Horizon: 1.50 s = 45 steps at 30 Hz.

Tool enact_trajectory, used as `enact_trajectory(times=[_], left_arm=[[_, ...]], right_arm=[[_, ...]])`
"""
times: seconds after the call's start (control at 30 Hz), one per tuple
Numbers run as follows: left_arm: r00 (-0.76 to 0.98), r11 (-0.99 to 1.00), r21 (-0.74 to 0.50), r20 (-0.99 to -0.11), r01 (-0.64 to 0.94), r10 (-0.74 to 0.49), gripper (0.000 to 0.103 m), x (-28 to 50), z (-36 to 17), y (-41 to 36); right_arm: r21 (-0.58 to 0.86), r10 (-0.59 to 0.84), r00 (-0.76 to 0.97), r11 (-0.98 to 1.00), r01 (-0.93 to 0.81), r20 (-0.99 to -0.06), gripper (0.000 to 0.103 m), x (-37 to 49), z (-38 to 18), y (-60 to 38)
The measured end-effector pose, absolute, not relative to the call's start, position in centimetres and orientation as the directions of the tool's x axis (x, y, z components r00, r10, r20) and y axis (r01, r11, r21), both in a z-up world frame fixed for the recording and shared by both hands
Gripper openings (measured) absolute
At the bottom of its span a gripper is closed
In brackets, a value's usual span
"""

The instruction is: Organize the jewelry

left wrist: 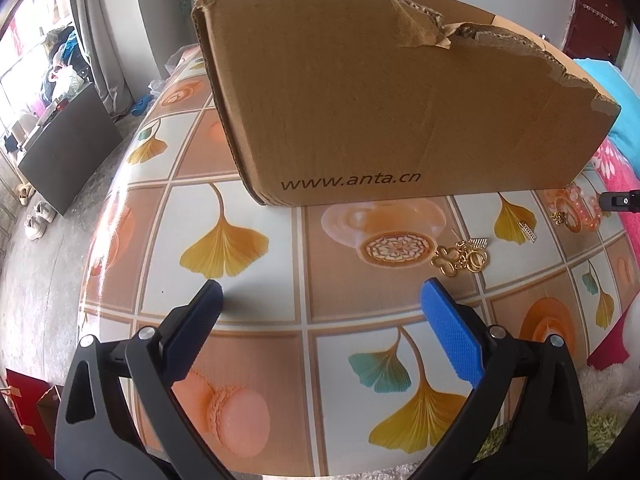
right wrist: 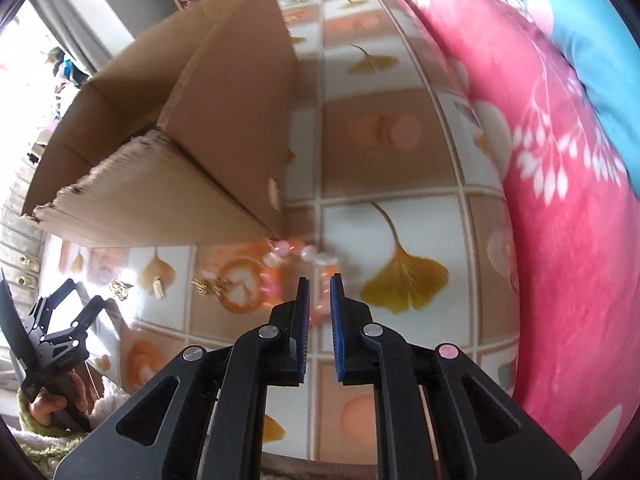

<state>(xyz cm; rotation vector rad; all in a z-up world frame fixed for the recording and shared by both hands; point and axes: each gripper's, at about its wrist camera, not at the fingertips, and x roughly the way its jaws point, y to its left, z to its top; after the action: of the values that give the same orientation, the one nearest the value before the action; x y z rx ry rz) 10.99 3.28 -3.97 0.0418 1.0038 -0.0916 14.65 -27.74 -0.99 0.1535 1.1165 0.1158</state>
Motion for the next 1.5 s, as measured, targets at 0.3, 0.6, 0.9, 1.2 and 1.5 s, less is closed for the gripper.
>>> enact_trajectory(times=[0.3,0.6,0.9,1.2,1.5], left_arm=[[0.512,0.995,-0.007,-0.857,0.096,-0.056,0.096,11.8,-4.0,3.2],[0.501,0.995,-0.008,-0.864,0.099,-0.057,0.096,12.6,-4.2,3.2],[0.512,0.994,-0.007,-0.857,0.106,-0.061,0.096,11.8,-4.2,3.0],[0.525,0.993,-0.007,-0.848,0.119,-0.069,0.096,10.9,-4.1,2.8],[0.546,0.995,-0.004,-0.836,0.096,-0.056,0.096,10.0,-4.0,3.1]], right_arm=[[0.202,0.26,0.482,0.965,-0.168,-0.837,0.039,12.3,1.1,-24.7],[0.192,0.324,0.366,0.916,-0.353,-0.872,0.04,11.2,-2.7,-16.5],[-0.011,0.176,0.434,0.919,-0.394,-0.883,0.079,11.3,-3.6,-13.4],[-0.025,0.149,0.416,0.922,-0.386,-0.897,0.097,11.3,-4.3,-13.1],[-0.033,0.151,0.437,0.922,-0.386,-0.887,0.097,10.0,-4.5,-13.6]])
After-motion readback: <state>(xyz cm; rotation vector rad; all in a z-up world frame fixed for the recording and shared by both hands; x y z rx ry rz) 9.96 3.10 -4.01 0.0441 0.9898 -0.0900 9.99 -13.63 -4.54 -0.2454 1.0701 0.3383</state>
